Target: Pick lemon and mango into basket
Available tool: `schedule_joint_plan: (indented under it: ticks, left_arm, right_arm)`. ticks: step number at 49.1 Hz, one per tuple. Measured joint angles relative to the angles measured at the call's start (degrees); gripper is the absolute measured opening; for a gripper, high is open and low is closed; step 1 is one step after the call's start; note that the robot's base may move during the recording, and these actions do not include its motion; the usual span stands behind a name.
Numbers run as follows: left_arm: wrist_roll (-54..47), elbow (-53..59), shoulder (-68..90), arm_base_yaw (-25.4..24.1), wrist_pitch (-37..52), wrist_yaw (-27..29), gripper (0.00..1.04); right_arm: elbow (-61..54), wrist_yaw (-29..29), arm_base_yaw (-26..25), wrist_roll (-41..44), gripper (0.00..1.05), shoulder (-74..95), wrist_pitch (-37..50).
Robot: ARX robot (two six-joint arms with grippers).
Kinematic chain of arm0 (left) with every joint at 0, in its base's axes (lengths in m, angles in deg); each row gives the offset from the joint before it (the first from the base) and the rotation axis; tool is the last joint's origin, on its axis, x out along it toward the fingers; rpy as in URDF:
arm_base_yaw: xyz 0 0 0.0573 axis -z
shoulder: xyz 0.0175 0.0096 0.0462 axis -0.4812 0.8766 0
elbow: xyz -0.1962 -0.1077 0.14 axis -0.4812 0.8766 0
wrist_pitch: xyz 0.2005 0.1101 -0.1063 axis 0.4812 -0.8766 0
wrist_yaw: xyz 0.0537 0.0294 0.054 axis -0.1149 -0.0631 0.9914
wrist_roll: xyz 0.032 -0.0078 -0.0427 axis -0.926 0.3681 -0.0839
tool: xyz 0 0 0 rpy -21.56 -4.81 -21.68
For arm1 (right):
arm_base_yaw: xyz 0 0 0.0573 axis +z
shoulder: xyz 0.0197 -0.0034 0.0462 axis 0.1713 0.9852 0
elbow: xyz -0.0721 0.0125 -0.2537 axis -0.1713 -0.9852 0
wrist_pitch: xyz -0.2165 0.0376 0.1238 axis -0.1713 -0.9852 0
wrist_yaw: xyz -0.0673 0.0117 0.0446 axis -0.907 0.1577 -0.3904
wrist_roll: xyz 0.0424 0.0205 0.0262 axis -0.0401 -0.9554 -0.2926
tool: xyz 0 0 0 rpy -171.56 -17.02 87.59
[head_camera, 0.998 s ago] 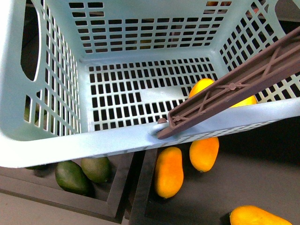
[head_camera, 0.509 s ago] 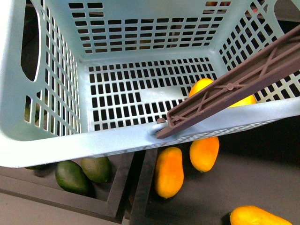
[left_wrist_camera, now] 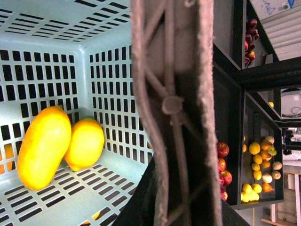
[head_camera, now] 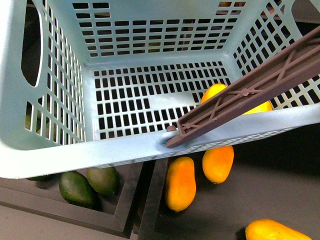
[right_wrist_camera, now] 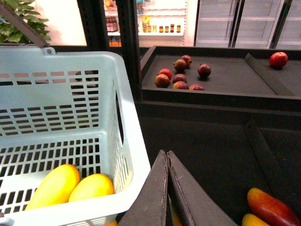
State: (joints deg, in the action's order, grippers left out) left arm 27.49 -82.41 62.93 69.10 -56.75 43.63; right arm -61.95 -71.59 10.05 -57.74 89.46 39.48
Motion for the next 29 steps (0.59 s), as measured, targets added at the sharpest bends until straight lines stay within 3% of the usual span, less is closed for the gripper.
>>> schedule_joint_plan:
  ticks: [20, 25, 29]
  left_arm:
    - [0.02, 0.00, 0.00, 0.00, 0.02, 0.00, 0.05]
    - [0.00, 0.00, 0.00, 0.00, 0.02, 0.02, 0.05]
    - [0.07, 0.00, 0.00, 0.00, 0.02, 0.09, 0.05]
  right_arm:
    - [0.00, 0.00, 0.00, 0.00, 0.02, -5.31, -5.40]
    - [0.00, -0.02, 0.00, 0.02, 0.02, -12.81, -14.58]
    - [0.00, 0.00, 0.00, 0.02, 0.02, -15.02, -15.41]
